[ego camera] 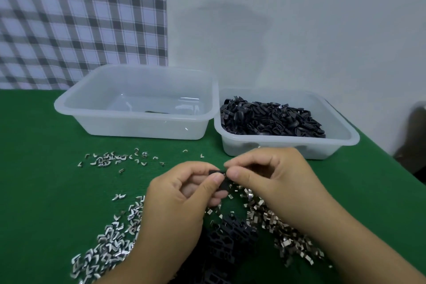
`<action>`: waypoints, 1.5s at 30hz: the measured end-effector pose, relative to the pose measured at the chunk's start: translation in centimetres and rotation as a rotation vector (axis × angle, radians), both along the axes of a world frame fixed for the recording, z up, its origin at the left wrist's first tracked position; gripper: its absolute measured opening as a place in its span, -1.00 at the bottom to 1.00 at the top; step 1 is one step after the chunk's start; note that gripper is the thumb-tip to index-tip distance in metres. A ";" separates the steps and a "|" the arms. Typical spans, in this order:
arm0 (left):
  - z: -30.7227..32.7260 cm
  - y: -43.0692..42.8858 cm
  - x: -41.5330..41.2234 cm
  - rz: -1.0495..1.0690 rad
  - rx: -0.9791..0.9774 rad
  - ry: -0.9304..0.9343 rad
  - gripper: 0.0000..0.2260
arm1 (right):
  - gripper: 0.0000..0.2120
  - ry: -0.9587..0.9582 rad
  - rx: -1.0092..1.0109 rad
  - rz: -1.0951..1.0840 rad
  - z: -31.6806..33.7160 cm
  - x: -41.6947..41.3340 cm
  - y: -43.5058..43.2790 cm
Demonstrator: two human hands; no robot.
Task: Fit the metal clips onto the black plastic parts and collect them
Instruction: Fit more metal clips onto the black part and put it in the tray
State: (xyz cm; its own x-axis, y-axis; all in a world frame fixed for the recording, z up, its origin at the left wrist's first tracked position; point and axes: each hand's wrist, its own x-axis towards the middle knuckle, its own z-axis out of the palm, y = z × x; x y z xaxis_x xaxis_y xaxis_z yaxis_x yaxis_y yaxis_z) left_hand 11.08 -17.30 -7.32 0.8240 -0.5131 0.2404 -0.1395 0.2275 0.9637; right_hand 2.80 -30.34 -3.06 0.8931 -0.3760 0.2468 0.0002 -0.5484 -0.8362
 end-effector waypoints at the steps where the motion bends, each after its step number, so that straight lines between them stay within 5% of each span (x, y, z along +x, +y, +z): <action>1: 0.0 0.0 0.0 0.007 0.000 0.016 -0.88 | -0.94 -0.017 -0.038 -0.036 0.8 0.3 -0.5; 4: -0.2 0.0 0.2 0.013 0.028 0.026 -0.89 | -0.89 -0.051 -0.133 -0.306 2.6 2.8 -3.7; 11: -0.2 0.0 0.3 0.003 0.044 0.025 -0.92 | -0.84 0.508 -0.387 -0.521 2.3 9.7 -9.7; 14: -0.2 0.0 0.3 -0.003 0.041 0.018 -0.89 | -0.69 0.546 -0.443 -0.598 2.1 11.2 -10.2; 18: -0.3 0.0 0.4 0.012 0.041 0.018 -0.88 | -0.72 0.530 -0.425 -0.585 1.8 11.5 -10.2; 26: -0.4 0.2 0.4 0.035 0.066 0.004 -0.87 | -0.95 0.064 -0.234 -0.502 3.6 6.4 -6.0; 30: -0.3 0.2 0.5 0.050 0.077 0.033 -0.88 | -0.83 -0.154 0.100 -0.361 3.3 2.3 -2.7; 37: -0.2 0.2 0.6 0.067 0.074 0.077 -0.92 | -0.70 -0.146 0.496 -0.177 -1.1 -0.9 -0.5; 45: -0.2 0.0 0.7 0.082 0.066 0.114 -0.97 | -0.78 -0.169 0.724 -0.119 -2.6 -0.5 -0.7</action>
